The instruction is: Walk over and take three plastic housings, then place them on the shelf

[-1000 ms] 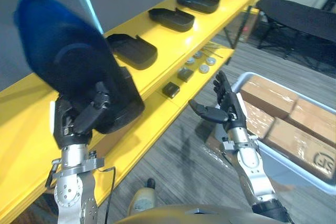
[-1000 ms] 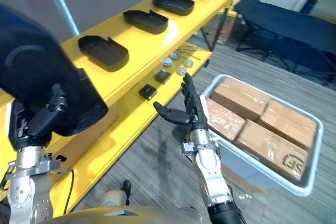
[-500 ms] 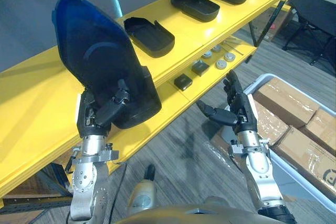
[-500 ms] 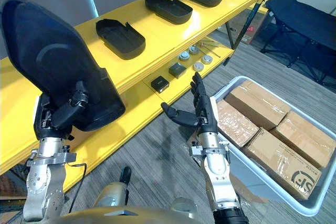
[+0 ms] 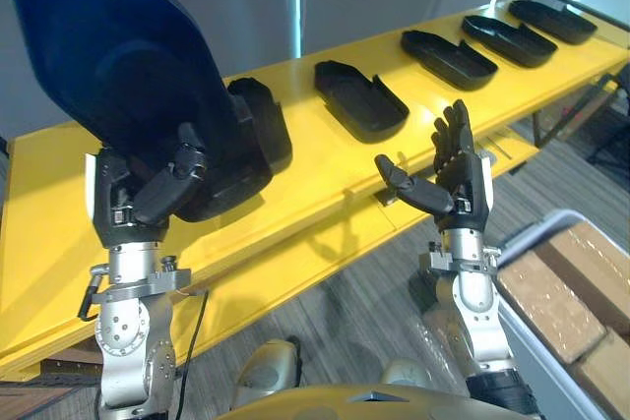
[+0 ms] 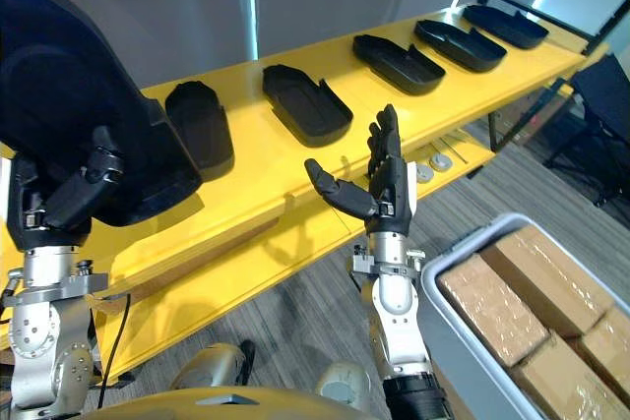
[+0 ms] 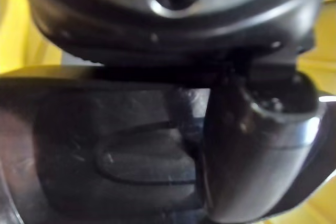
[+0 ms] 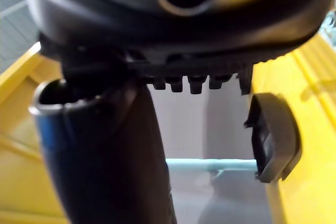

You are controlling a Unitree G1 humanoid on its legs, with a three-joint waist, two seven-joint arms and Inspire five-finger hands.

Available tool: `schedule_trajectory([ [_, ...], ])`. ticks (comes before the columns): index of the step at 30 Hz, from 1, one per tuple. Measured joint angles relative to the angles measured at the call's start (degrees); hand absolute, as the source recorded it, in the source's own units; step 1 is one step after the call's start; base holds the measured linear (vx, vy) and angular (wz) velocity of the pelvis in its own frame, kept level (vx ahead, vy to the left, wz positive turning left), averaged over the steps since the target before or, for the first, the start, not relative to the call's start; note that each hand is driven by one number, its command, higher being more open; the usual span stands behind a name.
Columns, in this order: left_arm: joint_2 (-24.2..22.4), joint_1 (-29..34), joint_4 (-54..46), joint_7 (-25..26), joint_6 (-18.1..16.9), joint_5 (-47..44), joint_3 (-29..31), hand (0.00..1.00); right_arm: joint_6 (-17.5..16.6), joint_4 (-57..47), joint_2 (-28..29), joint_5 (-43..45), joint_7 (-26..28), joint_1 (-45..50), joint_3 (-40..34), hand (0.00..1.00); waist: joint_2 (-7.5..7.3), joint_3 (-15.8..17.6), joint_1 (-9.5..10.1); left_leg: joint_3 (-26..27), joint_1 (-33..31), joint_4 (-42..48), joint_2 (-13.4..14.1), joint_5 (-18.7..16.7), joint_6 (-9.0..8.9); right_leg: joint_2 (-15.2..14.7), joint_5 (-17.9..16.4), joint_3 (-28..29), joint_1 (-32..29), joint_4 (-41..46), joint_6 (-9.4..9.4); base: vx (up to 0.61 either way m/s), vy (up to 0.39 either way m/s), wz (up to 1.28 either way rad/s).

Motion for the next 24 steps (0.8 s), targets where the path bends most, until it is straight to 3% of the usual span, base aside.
schedule_trajectory([
  [1,0.0,-0.7,0.0,0.5,0.0,-0.3,0.0,0.0,-0.4,-0.1,-0.6,-0.3,0.3,-1.1,0.0,1.0,1.18,0.2,-0.19,-0.8,0.8,0.1,0.6,-0.4,0.21,2.3,-2.6,-0.1,-0.7,-5.7,0.05,0.17,0.008,0.44],
  [3,0.2,-2.0,0.0,0.6,0.0,-0.6,-0.6,0.0,-1.5,-0.2,-1.7,-0.2,0.4,-3.0,0.0,1.0,1.07,0.0,-0.76,-3.1,1.2,1.0,0.7,-1.2,-0.54,5.8,-3.1,2.7,-0.9,-16.9,-0.45,0.22,-0.046,0.7],
  [5,0.3,-2.6,0.0,0.8,0.0,-0.7,-1.6,0.0,-2.1,-1.7,-2.6,0.2,1.6,-3.7,0.0,1.0,0.77,-0.3,-1.24,-5.9,1.2,1.9,0.6,-2.4,-1.61,8.4,-2.3,6.4,-0.7,-24.6,0.3,0.23,-0.131,0.82],
  [7,0.2,-2.6,0.0,0.8,0.0,-0.9,-3.1,0.0,-2.5,-5.7,-3.8,0.4,3.9,-3.5,0.0,1.0,-0.48,-1.2,-0.84,-8.3,1.5,2.0,0.1,-3.7,-3.64,8.7,0.0,6.6,1.5,-30.7,3.05,0.26,-0.251,0.71],
  [8,0.2,-2.5,0.0,0.8,0.0,-1.1,-3.2,0.0,-2.5,-7.0,-3.8,0.3,4.4,-3.5,0.2,1.0,-1.17,-1.6,-0.53,-8.5,1.6,1.9,0.0,-4.1,-4.3,8.5,1.0,6.1,2.5,-31.9,2.93,0.26,-0.344,0.43],
  [9,-0.3,-2.3,0.0,0.8,0.0,-1.4,-3.3,0.0,-2.7,-9.0,-4.0,0.3,5.4,-4.1,0.5,1.0,-2.53,-2.7,0.5,-8.5,1.7,1.9,0.0,-5.1,-5.74,8.0,0.0,3.9,5.1,-35.2,3.8,0.22,-0.382,0.36],
  [10,-2.5,-1.3,0.1,0.6,0.1,-2.6,-3.7,0.0,-3.0,-9.2,-5.4,0.5,6.5,-5.7,0.5,1.0,-0.49,-3.4,0.23,-7.5,1.0,2.6,2.7,-5.8,-6.8,10.0,0.7,1.3,7.0,-37.6,3.44,0.19,-0.361,0.39],
  [13,-4.7,0.9,0.1,-0.9,0.1,-3.0,-5.3,0.0,-3.0,-9.2,-8.6,1.2,7.6,-7.0,-1.7,1.0,2.08,-5.6,0.57,-2.5,1.5,-1.0,8.0,-4.8,-7.89,13.2,1.9,-0.9,8.8,-41.9,1.38,0.15,-0.276,0.22],
  [18,-4.6,-0.3,1.5,-3.3,-0.2,-3.0,-6.4,0.0,-2.9,-9.2,-7.8,2.3,7.5,-2.4,-9.3,1.0,2.45,-6.1,-1.59,8.2,1.8,-7.0,10.5,0.5,-7.34,12.4,2.5,-5.4,10.5,-44.8,0.43,0.05,-0.08,0.43],
  [24,-4.5,-1.4,4.1,-3.2,-0.7,-2.1,-8.4,0.0,-2.8,-9.2,-4.9,4.6,9.1,0.8,-12.6,1.0,2.03,-6.6,-3.41,8.6,3.0,-11.8,9.0,3.2,-6.89,11.3,4.0,-5.8,11.3,-47.5,1.19,-0.01,0.027,0.09],
])
